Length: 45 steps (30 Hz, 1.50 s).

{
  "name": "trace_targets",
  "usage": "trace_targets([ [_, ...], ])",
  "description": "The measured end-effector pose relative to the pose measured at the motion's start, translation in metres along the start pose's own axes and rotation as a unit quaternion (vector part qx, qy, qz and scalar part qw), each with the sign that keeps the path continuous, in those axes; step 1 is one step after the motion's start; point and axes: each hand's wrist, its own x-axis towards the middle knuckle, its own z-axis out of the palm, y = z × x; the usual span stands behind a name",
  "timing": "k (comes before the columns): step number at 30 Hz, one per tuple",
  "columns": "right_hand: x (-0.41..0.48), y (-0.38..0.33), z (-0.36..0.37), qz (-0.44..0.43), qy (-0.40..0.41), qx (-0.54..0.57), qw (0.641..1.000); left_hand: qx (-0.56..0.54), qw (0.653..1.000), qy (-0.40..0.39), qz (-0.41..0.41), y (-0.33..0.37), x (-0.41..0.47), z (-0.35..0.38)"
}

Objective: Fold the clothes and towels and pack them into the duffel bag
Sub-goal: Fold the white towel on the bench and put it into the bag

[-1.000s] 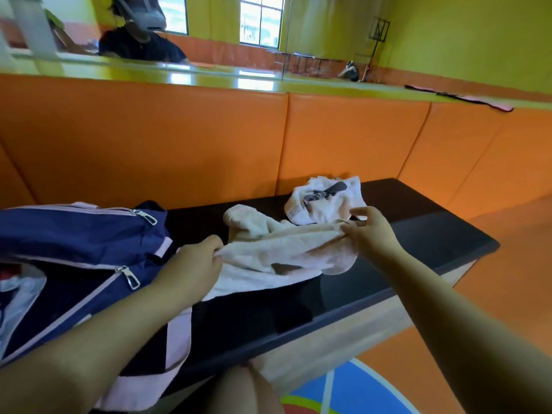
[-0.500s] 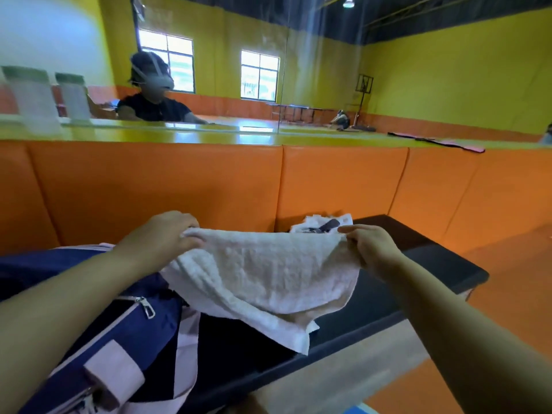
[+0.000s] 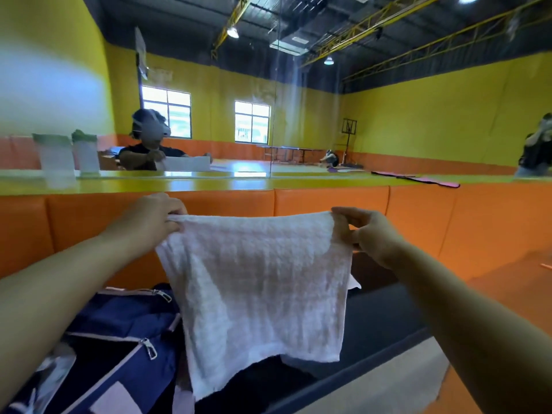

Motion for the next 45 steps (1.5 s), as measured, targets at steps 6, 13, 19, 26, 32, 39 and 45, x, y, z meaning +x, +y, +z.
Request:
trace_targets([
  [6,-0.002,-0.024,-0.003,-0.053,0.082,0.043,0.994,-0.030,0.999,-0.016,-0.034,0.009,-0.001,-0.010],
  [13,-0.003,-0.027,0.002,-0.118,0.136,-0.211,0.961,-0.090,0.994,-0.018,-0.059,0.011,-0.014,-0.004],
  [19,-0.003,-0.033,-0.004,-0.121,0.117,-0.293,0.941,-0.160,0.984,-0.026,-0.067,0.016,-0.022,-0.016],
  [26,-0.012,-0.037,-0.012,-0.075,0.056,-0.108,0.990,-0.185,0.981,0.033,-0.046,0.013,-0.020,-0.015],
  [32,-0.018,-0.034,-0.009,-0.157,0.056,-0.356,0.920,-0.185,0.981,0.054,-0.015,0.010,-0.022,-0.021],
  [39,-0.017,-0.042,-0.014,-0.140,0.137,-0.346,0.918,-0.068,0.994,0.088,-0.004,0.017,-0.023,-0.021],
  [45,-0.027,-0.054,-0.028,-0.148,0.116,-0.350,0.918,-0.058,0.995,0.076,-0.034,0.028,-0.020,-0.022],
])
